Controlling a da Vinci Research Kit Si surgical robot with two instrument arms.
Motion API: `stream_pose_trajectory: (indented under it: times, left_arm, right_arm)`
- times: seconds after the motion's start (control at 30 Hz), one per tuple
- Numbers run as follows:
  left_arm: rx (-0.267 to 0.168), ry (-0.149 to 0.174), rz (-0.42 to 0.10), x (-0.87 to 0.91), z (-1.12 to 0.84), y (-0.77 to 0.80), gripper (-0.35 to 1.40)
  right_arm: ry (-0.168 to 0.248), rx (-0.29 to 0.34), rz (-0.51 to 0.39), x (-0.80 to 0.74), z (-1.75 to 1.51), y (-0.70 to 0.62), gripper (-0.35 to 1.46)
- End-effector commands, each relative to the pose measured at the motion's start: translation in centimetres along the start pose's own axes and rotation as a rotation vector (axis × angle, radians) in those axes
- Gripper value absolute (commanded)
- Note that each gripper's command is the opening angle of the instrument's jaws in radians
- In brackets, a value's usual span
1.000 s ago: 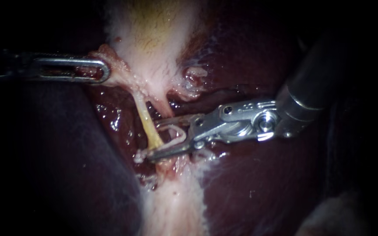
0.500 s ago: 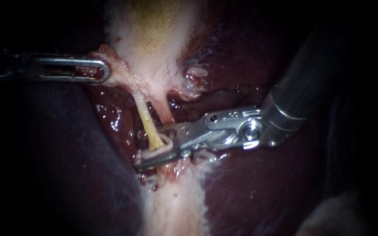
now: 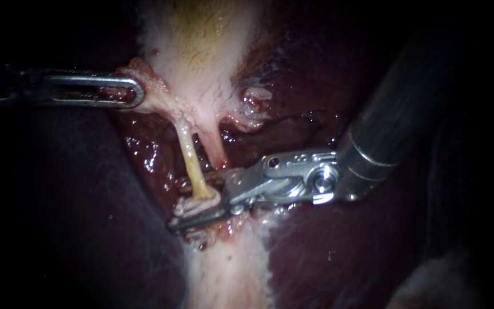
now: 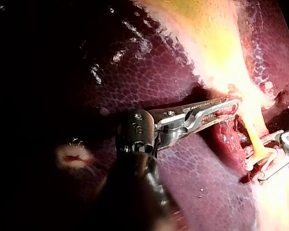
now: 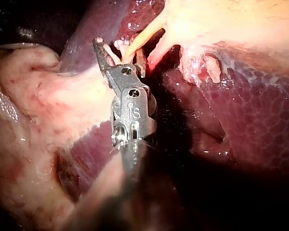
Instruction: Clipping second clip left tube
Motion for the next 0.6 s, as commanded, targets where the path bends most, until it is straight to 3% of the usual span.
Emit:
stream_pose_trajectory:
  times: [0.03,0.33,0.6]
  left_arm:
    - [0.000,0.000,0.000,0.00,0.00,0.00,-0.35]
    - [0.000,0.000,0.000,0.00,0.00,0.00,-0.35]
    - [0.000,0.000,0.000,0.00,0.00,-0.01,-0.35]
  right_arm:
    - [-0.002,0.004,-0.002,0.02,0.00,-0.03,0.48]
    - [0.027,0.080,-0.013,0.27,0.04,-0.37,0.48]
    - [0.046,0.109,-0.013,0.38,0.08,-0.47,0.47]
